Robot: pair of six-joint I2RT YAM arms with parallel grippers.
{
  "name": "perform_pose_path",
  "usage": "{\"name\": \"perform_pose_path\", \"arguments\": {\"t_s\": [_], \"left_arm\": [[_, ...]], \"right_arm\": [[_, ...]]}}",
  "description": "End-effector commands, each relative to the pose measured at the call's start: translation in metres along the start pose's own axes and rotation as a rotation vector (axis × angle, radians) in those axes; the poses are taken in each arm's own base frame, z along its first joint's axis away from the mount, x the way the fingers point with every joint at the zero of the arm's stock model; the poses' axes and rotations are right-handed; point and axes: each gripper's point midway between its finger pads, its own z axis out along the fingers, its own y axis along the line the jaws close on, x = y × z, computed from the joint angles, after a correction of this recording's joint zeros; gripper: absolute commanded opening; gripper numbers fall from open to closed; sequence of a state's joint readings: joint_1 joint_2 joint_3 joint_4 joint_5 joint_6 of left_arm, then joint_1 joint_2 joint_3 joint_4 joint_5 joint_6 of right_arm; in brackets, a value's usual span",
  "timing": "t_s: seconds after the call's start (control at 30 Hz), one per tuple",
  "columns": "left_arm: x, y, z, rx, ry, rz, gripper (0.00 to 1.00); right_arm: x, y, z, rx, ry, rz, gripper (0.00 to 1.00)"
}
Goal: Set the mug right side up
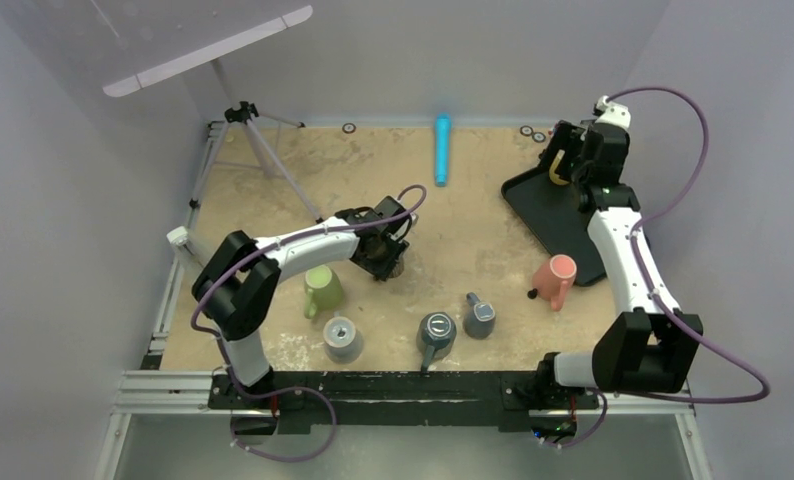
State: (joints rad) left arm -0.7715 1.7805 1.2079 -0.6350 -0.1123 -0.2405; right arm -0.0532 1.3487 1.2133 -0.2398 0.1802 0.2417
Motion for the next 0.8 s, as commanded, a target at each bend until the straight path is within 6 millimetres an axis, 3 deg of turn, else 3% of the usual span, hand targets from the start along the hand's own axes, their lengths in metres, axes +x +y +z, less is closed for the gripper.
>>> {"name": "perform_pose_path", "arguments": {"t_s": [0.0, 0.27, 0.33, 0.43, 0.6, 0.77], "left_arm": [[-0.022, -0.013, 0.002, 0.07, -0.062, 0.066, 0.51], [-0.02, -0.013, 0.014, 0.075, -0.052, 0.117, 0.34], [-0.022, -0.013, 0.016, 0.074, -0.046, 0.111, 0.24], [-0.028, -0.015, 0.013, 0.077, -0.055, 0.11, 0.0], [-0.055, -0.019, -0.013, 0.169, -0.123, 0.044, 0.0], [-0.088, -0.027, -0.072, 0.395, -0.205, -0.04, 0.0]], "right_arm": [[0.004, 0.002, -0.004, -0.031, -0.016, -0.019, 0.88], [0.018, -0.003, -0.008, -0.028, 0.009, -0.041, 0.88], [0.018, -0.002, -0.009, -0.033, 0.011, -0.045, 0.88], [0.013, 0.0, -0.015, -0.049, 0.003, -0.047, 0.88], [0.006, 0.025, -0.034, -0.191, -0.005, -0.039, 0.89], [0.005, 0.084, -0.067, -0.441, 0.026, 0.015, 0.89]]}}
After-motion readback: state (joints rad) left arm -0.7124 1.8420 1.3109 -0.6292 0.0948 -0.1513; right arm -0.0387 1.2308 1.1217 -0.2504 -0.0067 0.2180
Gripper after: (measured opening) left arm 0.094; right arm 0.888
